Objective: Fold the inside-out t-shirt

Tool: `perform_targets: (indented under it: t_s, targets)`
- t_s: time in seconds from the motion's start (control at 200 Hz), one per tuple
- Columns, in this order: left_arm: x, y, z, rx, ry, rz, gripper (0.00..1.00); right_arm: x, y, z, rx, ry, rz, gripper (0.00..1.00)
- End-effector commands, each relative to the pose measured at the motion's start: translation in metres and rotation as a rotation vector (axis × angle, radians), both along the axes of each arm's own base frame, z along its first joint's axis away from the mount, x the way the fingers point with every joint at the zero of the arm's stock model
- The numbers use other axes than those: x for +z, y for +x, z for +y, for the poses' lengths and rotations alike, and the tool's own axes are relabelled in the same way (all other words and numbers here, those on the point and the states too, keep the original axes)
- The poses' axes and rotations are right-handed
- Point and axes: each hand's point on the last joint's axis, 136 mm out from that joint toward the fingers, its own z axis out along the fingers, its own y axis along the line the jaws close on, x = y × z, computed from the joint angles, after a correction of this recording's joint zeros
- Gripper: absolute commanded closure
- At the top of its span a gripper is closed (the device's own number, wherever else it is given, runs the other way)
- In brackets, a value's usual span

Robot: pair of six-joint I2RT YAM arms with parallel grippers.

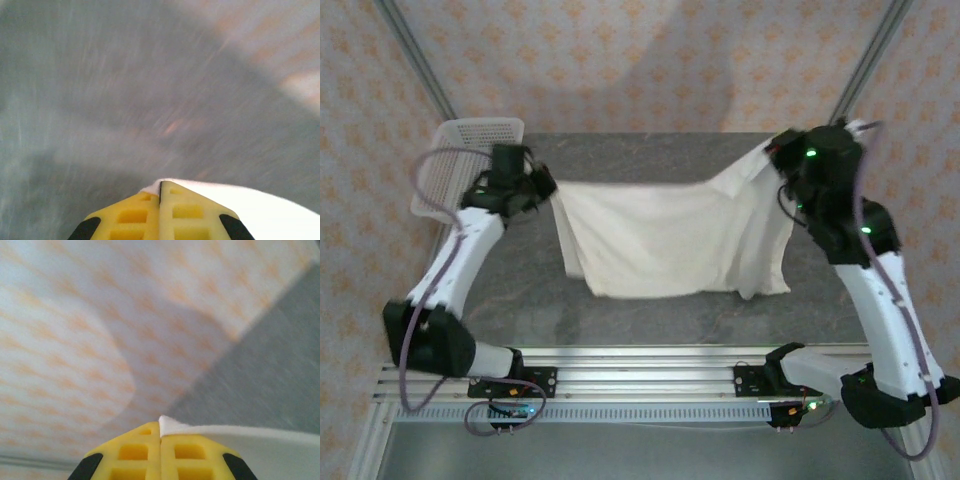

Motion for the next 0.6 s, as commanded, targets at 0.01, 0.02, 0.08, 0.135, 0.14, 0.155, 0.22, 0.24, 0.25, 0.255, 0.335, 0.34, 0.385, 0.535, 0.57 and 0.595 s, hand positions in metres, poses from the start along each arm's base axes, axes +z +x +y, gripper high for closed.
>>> perform_targets:
  t_s: [0.01, 0.02, 0.08, 0.135, 0.14, 0.155, 0.22, 0.24, 0.25, 0.255, 0.335, 0.34, 0.385, 0.535, 0.57, 0.595]
  targets:
    - [0.159, -0.036, 0.04, 0.151, 0.0, -0.382, 1.0, 0.114, -0.064, -0.057, -0.195, 0.066, -0.339, 1.0]
    - [0.167, -0.039, 0.042, 0.157, -0.001, -0.396, 1.0, 0.118, -0.067, -0.06, -0.204, 0.073, -0.354, 1.0]
    - [0.201, -0.057, 0.051, 0.186, -0.011, -0.465, 1.0, 0.138, -0.091, -0.075, -0.246, 0.117, -0.442, 1.0]
    - [0.222, -0.071, 0.054, 0.199, -0.018, -0.521, 1.0, 0.147, -0.107, -0.086, -0.275, 0.139, -0.496, 1.0]
    - [0.224, -0.072, 0.054, 0.199, -0.018, -0.525, 1.0, 0.148, -0.108, -0.087, -0.278, 0.141, -0.499, 1.0]
    - [0.229, -0.075, 0.055, 0.199, -0.019, -0.539, 1.0, 0.149, -0.111, -0.089, -0.286, 0.144, -0.509, 1.0]
    - [0.245, -0.088, 0.054, 0.198, -0.036, -0.597, 1.0, 0.152, -0.121, -0.097, -0.318, 0.156, -0.534, 1.0]
    - [0.249, -0.091, 0.052, 0.195, -0.046, -0.615, 1.0, 0.152, -0.122, -0.098, -0.322, 0.157, -0.536, 1.0]
    - [0.251, -0.092, 0.052, 0.193, -0.049, -0.621, 1.0, 0.153, -0.123, -0.099, -0.323, 0.159, -0.539, 1.0]
    - [0.252, -0.093, 0.051, 0.191, -0.052, -0.626, 1.0, 0.153, -0.124, -0.099, -0.322, 0.161, -0.541, 1.0]
    - [0.267, -0.104, 0.043, 0.148, -0.095, -0.69, 1.0, 0.159, -0.124, -0.093, -0.28, 0.152, -0.553, 1.0]
    - [0.268, -0.104, 0.042, 0.144, -0.099, -0.694, 1.0, 0.16, -0.124, -0.092, -0.277, 0.151, -0.555, 1.0]
    - [0.279, -0.11, 0.033, 0.099, -0.125, -0.74, 1.0, 0.165, -0.121, -0.085, -0.236, 0.141, -0.56, 1.0]
    - [0.313, -0.133, 0.015, -0.01, -0.167, -0.865, 1.0, 0.189, -0.117, -0.06, -0.094, 0.109, -0.59, 1.0]
    - [0.319, -0.139, 0.015, -0.015, -0.157, -0.88, 1.0, 0.195, -0.118, -0.056, -0.071, 0.104, -0.596, 1.0]
    - [0.322, -0.144, 0.016, -0.008, -0.147, -0.888, 1.0, 0.199, -0.119, -0.055, -0.058, 0.103, -0.603, 1.0]
